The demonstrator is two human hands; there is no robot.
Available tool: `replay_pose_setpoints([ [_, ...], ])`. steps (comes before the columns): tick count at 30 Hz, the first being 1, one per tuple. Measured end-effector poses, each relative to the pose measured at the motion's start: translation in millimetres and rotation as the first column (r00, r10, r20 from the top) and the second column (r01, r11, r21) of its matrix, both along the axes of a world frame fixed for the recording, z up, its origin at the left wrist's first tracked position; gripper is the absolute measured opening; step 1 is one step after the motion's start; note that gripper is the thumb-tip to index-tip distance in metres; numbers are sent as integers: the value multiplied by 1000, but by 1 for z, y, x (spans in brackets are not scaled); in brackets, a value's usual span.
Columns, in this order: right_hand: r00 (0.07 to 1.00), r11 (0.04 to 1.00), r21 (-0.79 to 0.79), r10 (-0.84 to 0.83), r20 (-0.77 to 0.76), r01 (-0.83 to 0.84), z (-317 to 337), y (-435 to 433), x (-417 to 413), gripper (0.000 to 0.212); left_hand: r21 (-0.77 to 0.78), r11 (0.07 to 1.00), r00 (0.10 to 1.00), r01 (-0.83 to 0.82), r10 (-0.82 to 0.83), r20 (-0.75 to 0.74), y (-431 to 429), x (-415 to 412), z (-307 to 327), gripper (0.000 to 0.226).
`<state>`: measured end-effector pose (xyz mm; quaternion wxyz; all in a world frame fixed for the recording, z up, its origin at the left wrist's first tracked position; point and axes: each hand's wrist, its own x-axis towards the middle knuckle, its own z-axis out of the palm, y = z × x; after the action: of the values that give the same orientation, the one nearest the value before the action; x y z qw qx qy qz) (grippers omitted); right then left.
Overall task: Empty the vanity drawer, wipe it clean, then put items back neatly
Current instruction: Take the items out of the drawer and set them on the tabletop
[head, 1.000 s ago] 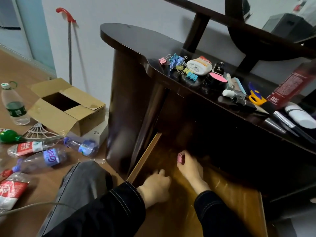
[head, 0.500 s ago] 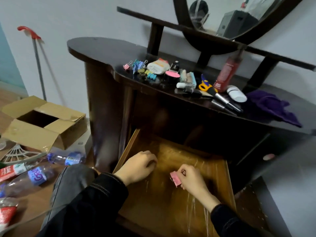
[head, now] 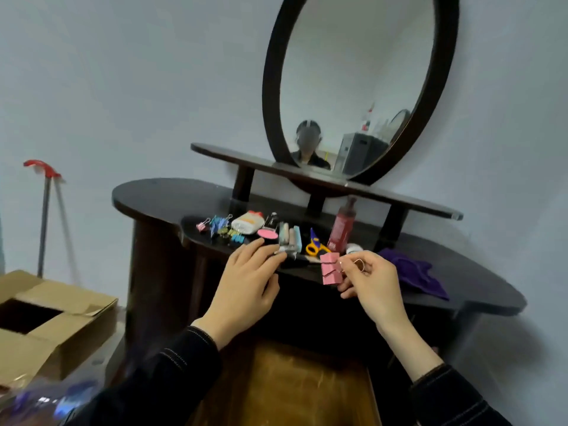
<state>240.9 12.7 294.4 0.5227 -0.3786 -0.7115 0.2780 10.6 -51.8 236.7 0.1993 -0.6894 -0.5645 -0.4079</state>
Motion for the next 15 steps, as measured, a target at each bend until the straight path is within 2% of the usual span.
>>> replay_pose_setpoints([
  [3, 987, 986, -73, -155, -28, 153, 12, 37, 21, 9, -118, 989, 995, -84, 77, -57, 14, 5, -8, 47],
  [8, 941, 924, -209, -336, -47, 320, 9, 82, 48, 4, -81, 985, 988, -149, 145, -51, 22, 11, -21, 54],
  [13, 919, 915, -87, -389, 56, 393, -10, 79, 52, 6, -64, 986, 987, -152, 148, -61, 20, 10, -24, 55],
  [15, 873, 893, -12, -438, 215, 451, -10, 77, 53, 7, -73, 985, 987, -155, 151, -54, 20, 11, -24, 55],
])
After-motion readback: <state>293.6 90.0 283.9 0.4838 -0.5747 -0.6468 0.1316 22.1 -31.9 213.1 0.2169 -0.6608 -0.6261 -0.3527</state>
